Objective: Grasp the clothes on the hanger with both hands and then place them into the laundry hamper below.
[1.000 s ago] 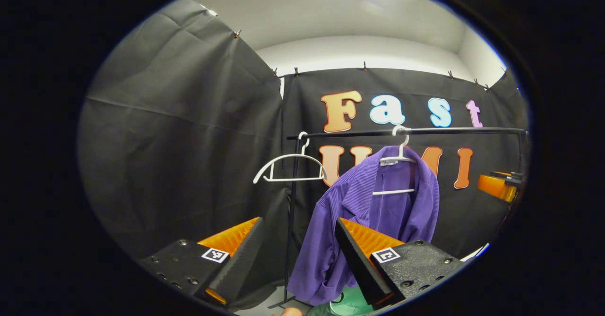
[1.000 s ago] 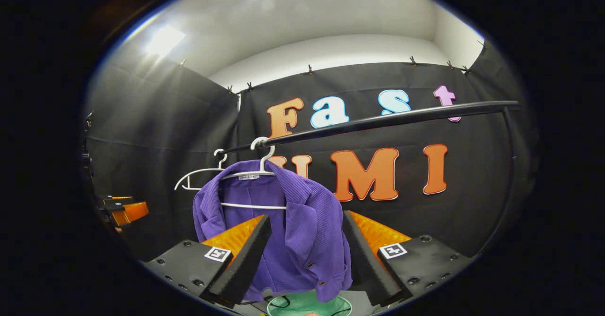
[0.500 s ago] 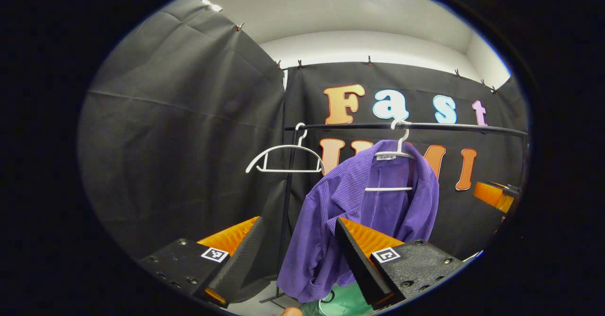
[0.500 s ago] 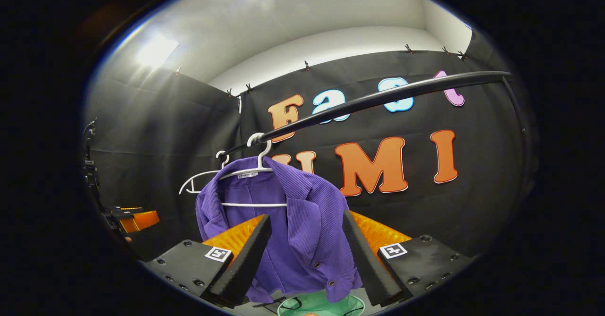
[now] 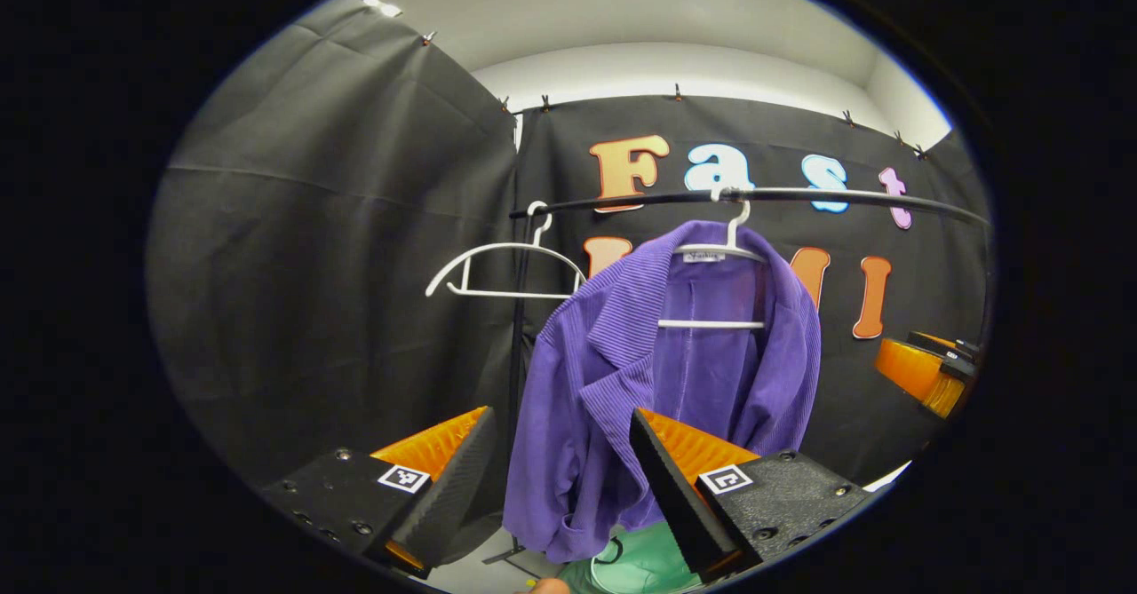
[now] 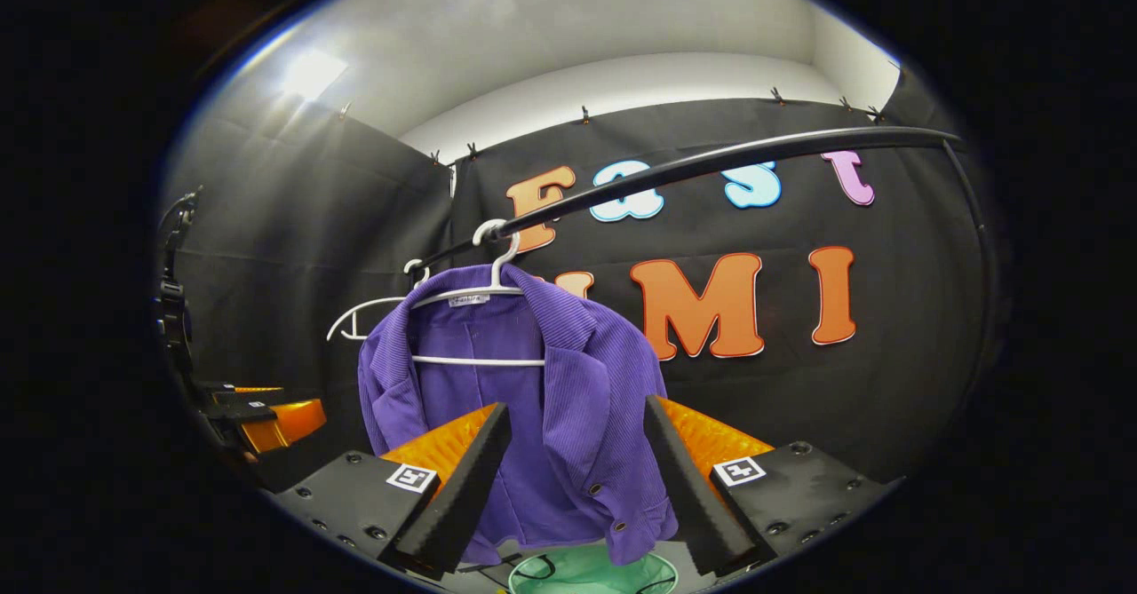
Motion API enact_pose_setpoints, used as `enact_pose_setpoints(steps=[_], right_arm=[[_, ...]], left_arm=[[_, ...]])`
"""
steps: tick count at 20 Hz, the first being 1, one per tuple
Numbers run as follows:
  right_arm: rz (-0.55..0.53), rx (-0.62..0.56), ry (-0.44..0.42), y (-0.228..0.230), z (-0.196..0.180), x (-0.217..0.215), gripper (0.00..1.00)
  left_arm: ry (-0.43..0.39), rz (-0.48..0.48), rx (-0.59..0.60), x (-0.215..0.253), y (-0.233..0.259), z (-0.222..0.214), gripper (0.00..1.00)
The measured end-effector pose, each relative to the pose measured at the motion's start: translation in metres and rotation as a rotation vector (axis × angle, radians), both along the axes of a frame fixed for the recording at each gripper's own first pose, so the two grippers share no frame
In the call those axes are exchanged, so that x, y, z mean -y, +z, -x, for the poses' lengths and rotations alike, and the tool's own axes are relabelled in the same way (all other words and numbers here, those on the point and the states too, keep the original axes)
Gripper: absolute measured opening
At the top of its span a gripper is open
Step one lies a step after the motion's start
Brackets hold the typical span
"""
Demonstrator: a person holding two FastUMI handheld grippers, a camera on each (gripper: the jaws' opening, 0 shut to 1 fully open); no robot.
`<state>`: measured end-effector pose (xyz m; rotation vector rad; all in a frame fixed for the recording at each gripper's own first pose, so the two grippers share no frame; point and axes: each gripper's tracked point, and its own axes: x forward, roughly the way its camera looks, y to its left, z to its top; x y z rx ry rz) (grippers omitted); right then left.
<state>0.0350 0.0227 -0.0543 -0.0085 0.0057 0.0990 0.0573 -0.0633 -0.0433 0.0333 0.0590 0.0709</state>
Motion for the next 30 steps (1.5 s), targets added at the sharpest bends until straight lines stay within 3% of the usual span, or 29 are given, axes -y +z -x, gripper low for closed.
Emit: enact_pose_setpoints(steps=[2, 5, 8, 12, 15, 21, 22, 25, 30], right_arm=[[-0.006, -0.018, 0.013, -0.011, -0.01, -0.011, 0.98], [-0.012, -0.041, 0.009, -0.028, -0.026, -0.017, 0.92], [0.004, -0.065, -0.008, -0.045, -0.044, -0.014, 0.92], [-0.011, -0.094, -0.036, -0.061, -0.066, -0.008, 0.92], [-0.017, -0.1, -0.051, -0.07, -0.084, 0.0, 0.92], [-0.071, -0.156, -0.025, -0.097, -0.124, 0.0, 0.92], [-0.086, -0.165, -0.022, -0.101, -0.128, 0.0, 0.98], [-0.131, -0.2, -0.031, -0.113, -0.14, 0.004, 0.98], [-0.188, -0.181, -0.019, -0.109, -0.139, 0.009, 0.37]], left_arm=[[-0.02, 0.004, -0.041, 0.011, -0.017, -0.007, 0.92], [-0.018, -0.002, -0.053, 0.015, -0.026, -0.021, 0.99], [-0.004, -0.021, -0.049, 0.017, -0.032, -0.038, 0.92], [0.011, -0.025, -0.062, 0.014, -0.042, -0.057, 0.95], [0.011, -0.041, -0.06, 0.012, -0.045, -0.061, 0.92], [0.001, -0.026, -0.063, 0.015, -0.051, -0.071, 0.95], [0.001, -0.025, -0.064, 0.015, -0.051, -0.071, 0.95], [-0.005, -0.011, -0.069, 0.018, -0.054, -0.069, 0.95], [0.007, -0.004, -0.05, 0.015, -0.051, -0.074, 0.92]])
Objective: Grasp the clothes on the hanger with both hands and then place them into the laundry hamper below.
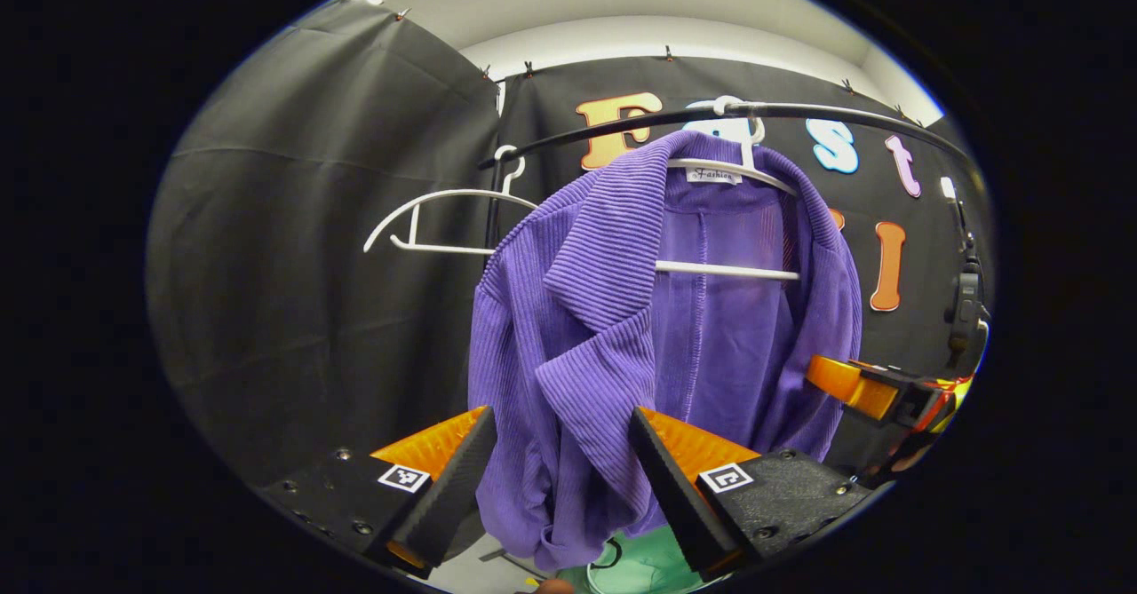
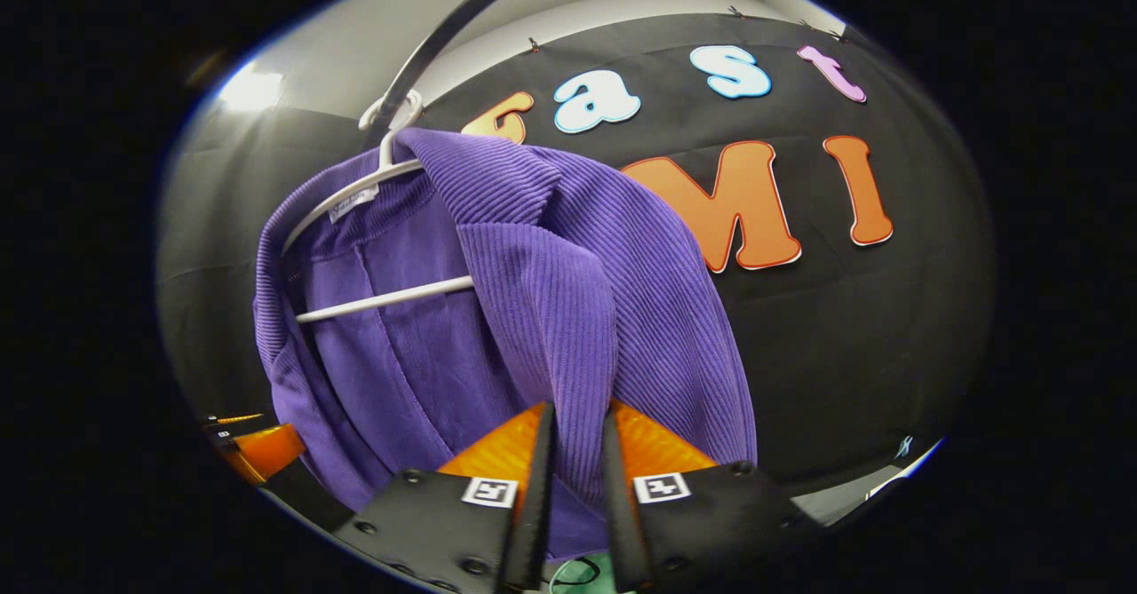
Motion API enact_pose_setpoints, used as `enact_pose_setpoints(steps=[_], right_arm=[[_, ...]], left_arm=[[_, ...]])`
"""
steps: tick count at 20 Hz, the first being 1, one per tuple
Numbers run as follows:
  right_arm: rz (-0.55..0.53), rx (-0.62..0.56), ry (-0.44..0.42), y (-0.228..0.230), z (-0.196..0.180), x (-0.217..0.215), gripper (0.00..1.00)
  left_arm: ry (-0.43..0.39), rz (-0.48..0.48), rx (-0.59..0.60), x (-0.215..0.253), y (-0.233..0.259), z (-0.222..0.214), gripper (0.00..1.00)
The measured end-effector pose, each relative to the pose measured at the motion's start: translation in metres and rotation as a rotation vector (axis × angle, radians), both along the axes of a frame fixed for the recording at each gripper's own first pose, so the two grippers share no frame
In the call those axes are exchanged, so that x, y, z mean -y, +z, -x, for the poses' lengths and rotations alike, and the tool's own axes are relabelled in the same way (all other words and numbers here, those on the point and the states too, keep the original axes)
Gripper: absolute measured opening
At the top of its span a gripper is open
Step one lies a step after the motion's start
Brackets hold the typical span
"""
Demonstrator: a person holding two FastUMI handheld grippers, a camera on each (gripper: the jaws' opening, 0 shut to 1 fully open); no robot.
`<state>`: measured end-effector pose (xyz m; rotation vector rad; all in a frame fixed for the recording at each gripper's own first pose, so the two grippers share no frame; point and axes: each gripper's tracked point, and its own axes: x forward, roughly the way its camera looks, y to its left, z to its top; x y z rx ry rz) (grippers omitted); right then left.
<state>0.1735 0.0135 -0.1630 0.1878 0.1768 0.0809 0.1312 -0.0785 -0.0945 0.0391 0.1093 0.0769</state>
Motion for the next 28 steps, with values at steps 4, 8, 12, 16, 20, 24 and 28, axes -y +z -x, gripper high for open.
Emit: enact_pose_setpoints(steps=[4, 8, 12, 16, 20, 24, 28], right_arm=[[0.033, 0.029, 0.001, 0.007, 0.008, 0.005, 0.13], [0.056, 0.053, 0.021, 0.015, 0.015, 0.002, 0.13], [0.042, 0.061, 0.042, 0.018, 0.018, 0.001, 0.13], [0.037, 0.058, 0.052, 0.018, 0.019, 0.002, 0.13], [0.074, 0.081, 0.048, 0.023, 0.019, 0.008, 0.13], [0.079, 0.109, 0.0, 0.038, 0.018, 0.033, 0.13], [0.104, 0.156, -0.117, 0.059, 0.008, 0.078, 0.13]], left_arm=[[-0.044, 0.045, 0.045, 0.01, 0.008, -0.007, 0.93], [-0.068, 0.012, 0.069, 0.014, 0.014, -0.019, 0.9], [-0.097, 0.051, 0.048, 0.023, 0.002, -0.029, 0.67], [-0.15, 0.108, 0.046, 0.031, -0.001, -0.036, 0.6], [-0.201, 0.172, 0.003, 0.035, -0.009, -0.037, 0.16], [-0.24, 0.131, 0.041, 0.026, 0.004, -0.029, 0.01], [-0.223, 0.11, 0.073, 0.009, 0.022, -0.02, 0.01]])
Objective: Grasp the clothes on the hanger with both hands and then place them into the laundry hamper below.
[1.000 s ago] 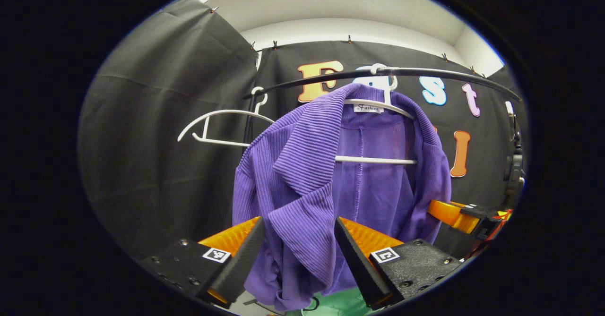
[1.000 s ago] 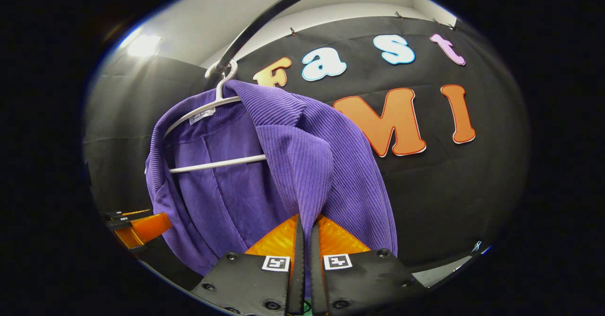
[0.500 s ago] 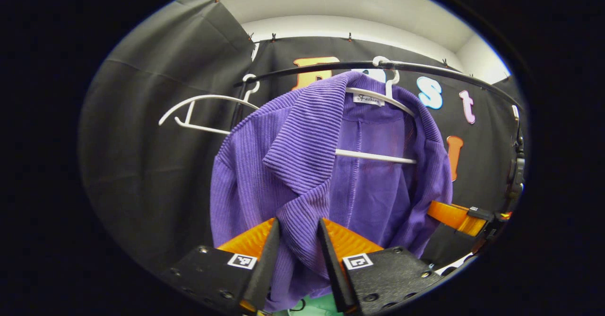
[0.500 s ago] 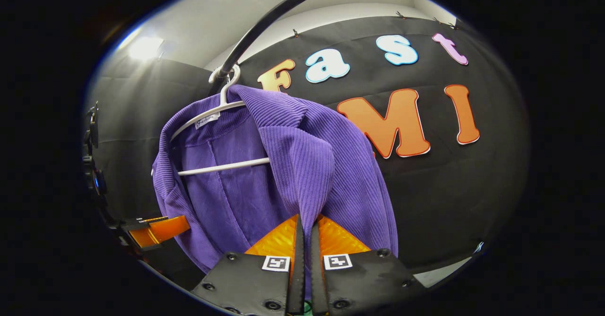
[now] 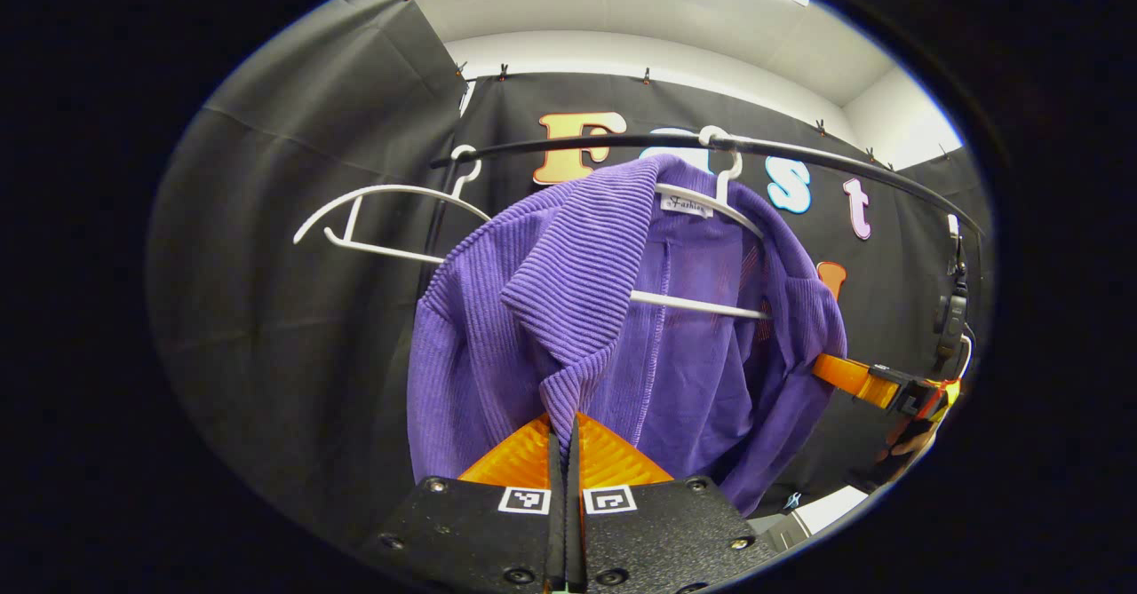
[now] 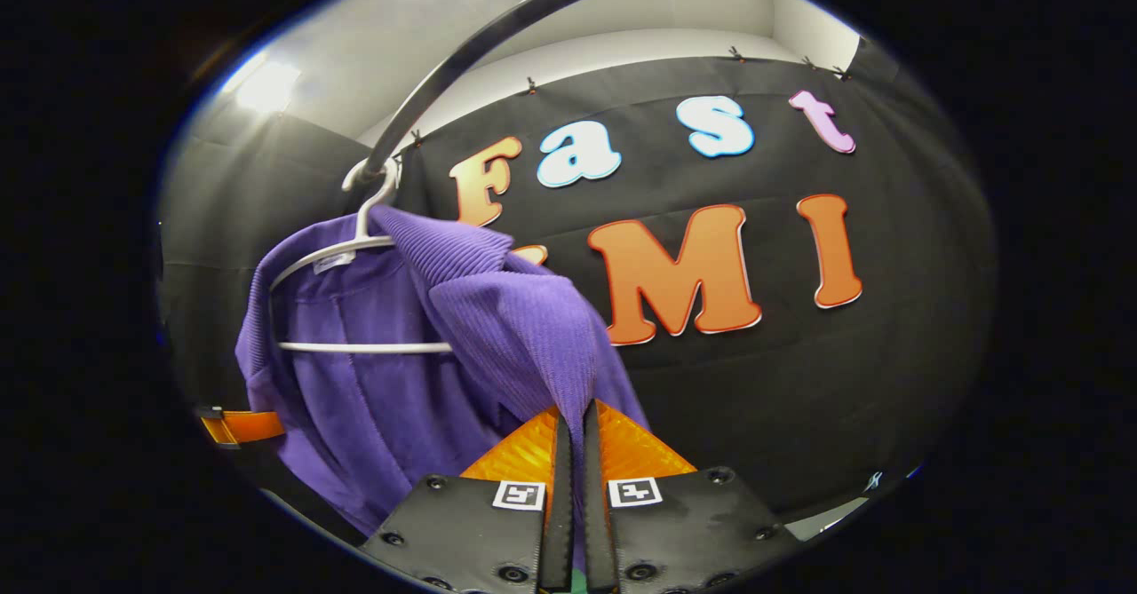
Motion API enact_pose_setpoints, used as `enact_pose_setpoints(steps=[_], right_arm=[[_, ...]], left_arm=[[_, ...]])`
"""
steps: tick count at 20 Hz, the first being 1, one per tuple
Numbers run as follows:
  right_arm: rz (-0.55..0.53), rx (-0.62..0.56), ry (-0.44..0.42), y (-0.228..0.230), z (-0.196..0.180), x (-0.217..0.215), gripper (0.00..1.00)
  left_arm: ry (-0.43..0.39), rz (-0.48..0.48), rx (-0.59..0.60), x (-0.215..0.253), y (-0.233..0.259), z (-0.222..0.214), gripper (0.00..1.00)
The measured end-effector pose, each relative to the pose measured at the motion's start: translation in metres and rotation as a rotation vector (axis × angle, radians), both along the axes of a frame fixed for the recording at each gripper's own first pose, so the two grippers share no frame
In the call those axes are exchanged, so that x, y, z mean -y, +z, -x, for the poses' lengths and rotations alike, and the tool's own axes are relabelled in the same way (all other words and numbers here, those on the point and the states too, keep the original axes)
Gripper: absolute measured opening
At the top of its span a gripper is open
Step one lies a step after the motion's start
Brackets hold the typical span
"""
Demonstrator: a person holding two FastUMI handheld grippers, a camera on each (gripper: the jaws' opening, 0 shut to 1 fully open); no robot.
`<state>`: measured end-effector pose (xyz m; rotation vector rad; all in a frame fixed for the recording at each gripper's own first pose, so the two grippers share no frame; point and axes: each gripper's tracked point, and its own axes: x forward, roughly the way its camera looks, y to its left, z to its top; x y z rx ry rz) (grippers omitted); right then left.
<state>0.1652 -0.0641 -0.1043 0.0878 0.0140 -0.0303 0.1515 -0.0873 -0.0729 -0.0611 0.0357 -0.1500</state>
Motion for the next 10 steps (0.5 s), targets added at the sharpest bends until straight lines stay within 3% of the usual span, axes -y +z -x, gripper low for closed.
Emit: enact_pose_setpoints(steps=[10], right_arm=[[-0.155, -0.166, 0.029, 0.0, -0.034, 0.017, 0.13]], left_arm=[[0.055, -0.047, 0.067, -0.059, 0.052, 0.017, 0.0]])
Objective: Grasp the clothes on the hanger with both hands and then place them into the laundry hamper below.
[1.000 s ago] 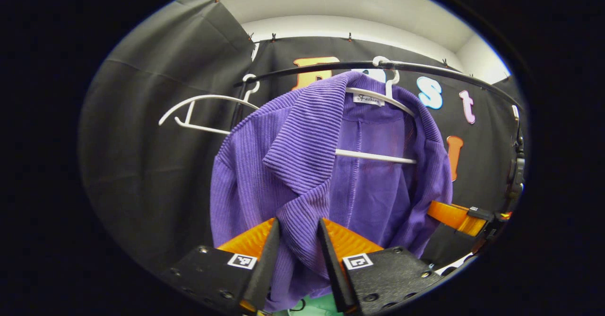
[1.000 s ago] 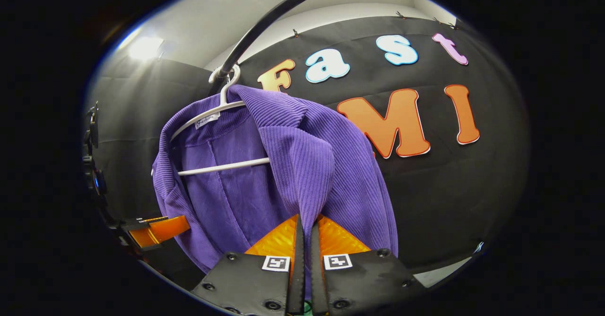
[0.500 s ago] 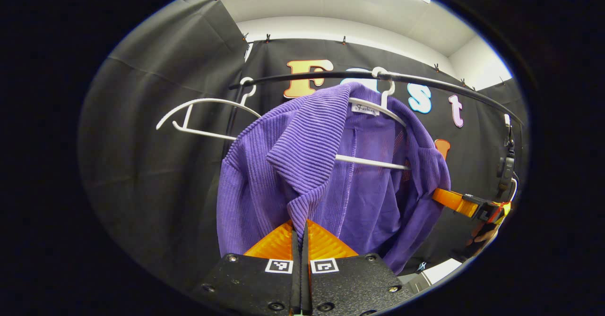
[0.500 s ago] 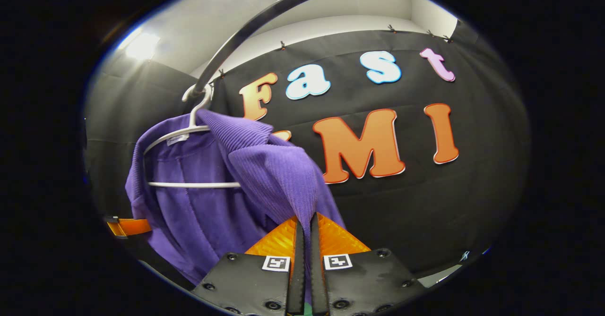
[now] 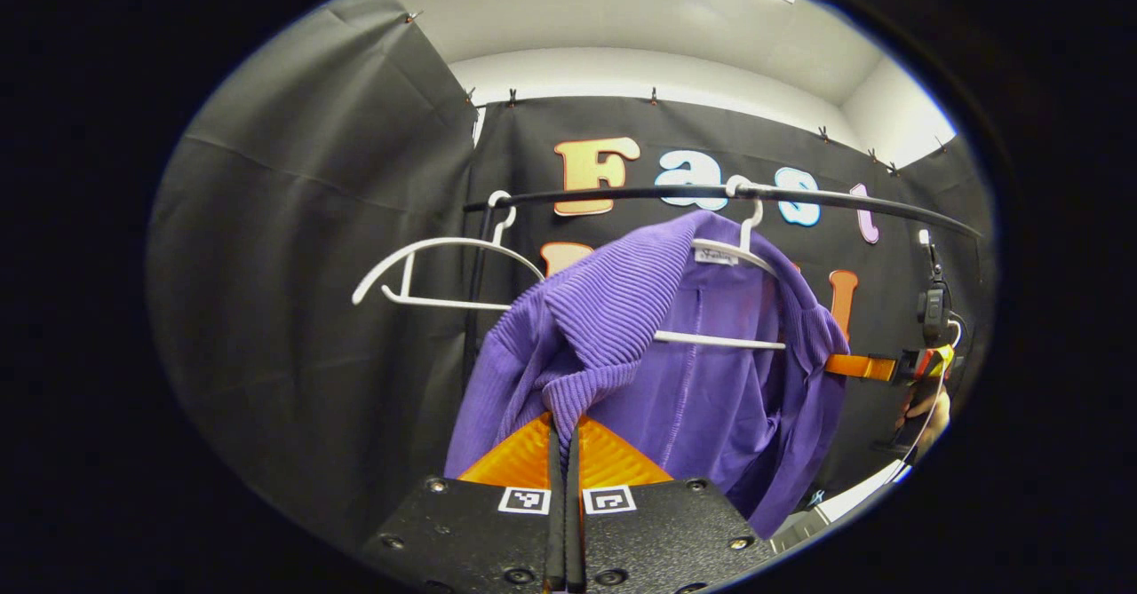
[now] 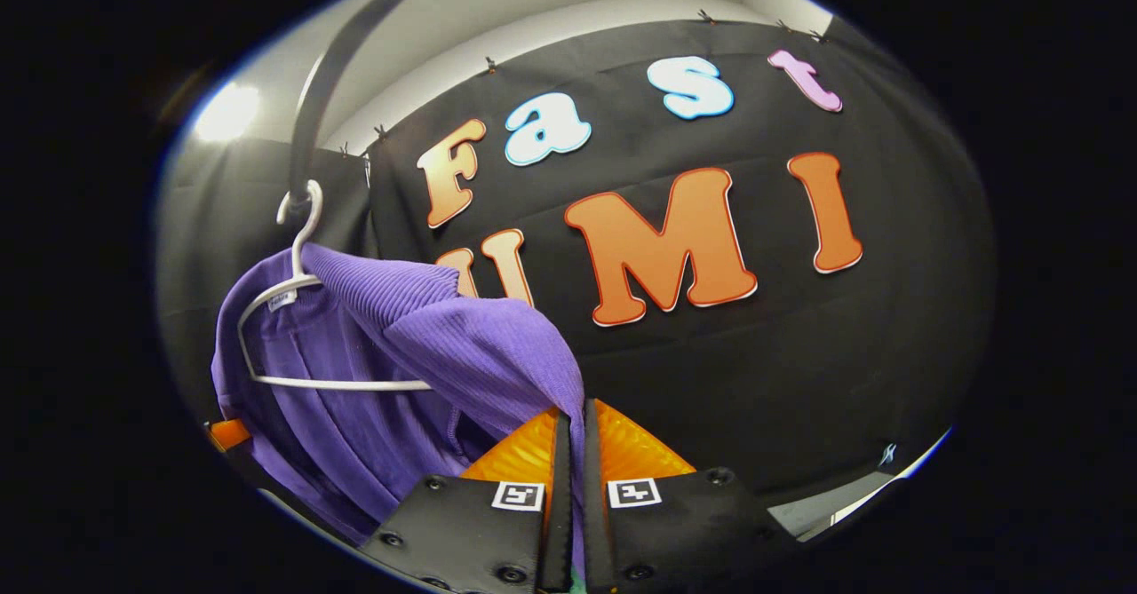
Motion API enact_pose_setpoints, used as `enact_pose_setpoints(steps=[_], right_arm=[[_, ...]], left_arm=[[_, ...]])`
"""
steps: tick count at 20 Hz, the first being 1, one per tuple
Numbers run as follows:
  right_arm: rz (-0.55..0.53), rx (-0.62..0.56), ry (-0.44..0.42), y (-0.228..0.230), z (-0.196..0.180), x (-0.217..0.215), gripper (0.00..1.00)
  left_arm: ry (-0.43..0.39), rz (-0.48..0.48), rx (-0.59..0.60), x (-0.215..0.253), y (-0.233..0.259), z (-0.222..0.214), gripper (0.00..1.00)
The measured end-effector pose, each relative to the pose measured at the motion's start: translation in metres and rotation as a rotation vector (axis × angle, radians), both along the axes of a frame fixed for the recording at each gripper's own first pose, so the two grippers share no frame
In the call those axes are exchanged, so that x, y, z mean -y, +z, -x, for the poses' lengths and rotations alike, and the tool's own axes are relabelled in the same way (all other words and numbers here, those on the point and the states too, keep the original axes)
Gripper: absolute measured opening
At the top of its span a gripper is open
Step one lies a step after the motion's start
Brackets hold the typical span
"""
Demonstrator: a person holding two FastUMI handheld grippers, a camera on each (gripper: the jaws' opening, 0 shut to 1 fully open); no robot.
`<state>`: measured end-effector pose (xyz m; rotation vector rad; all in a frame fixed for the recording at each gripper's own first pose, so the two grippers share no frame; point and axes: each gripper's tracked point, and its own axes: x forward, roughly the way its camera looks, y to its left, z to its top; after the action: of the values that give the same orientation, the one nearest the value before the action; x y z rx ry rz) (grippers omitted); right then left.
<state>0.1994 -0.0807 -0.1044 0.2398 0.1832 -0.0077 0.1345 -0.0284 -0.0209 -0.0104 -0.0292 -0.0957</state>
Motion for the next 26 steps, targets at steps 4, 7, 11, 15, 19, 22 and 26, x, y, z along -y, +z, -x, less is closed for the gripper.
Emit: enact_pose_setpoints(steps=[4, 7, 11, 15, 19, 22, 26], right_arm=[[-0.044, -0.06, 0.006, 0.006, -0.012, 0.013, 0.13], [-0.148, -0.084, 0.019, 0.015, -0.026, 0.018, 0.13], [-0.164, -0.046, 0.023, 0.036, -0.036, 0.021, 0.13], [-0.227, -0.054, 0.03, 0.037, -0.044, 0.03, 0.13], [-0.274, -0.026, 0.001, 0.042, -0.054, 0.048, 0.13], [-0.31, -0.046, -0.005, 0.035, -0.057, 0.049, 0.13], [-0.305, -0.048, -0.009, 0.031, -0.059, 0.058, 0.13]], left_arm=[[0.077, -0.01, 0.071, -0.043, 0.048, -0.008, 0.0], [0.115, -0.012, 0.113, -0.063, 0.079, -0.02, 0.0], [0.199, -0.074, 0.19, -0.082, 0.122, -0.037, 0.0], [0.215, -0.12, 0.201, -0.08, 0.129, -0.051, 0.0], [0.201, -0.111, 0.153, -0.078, 0.111, -0.067, 0.0], [0.191, -0.074, 0.102, -0.08, 0.089, -0.075, 0.0], [0.155, -0.041, 0.053, -0.082, 0.067, -0.079, 0.01]])
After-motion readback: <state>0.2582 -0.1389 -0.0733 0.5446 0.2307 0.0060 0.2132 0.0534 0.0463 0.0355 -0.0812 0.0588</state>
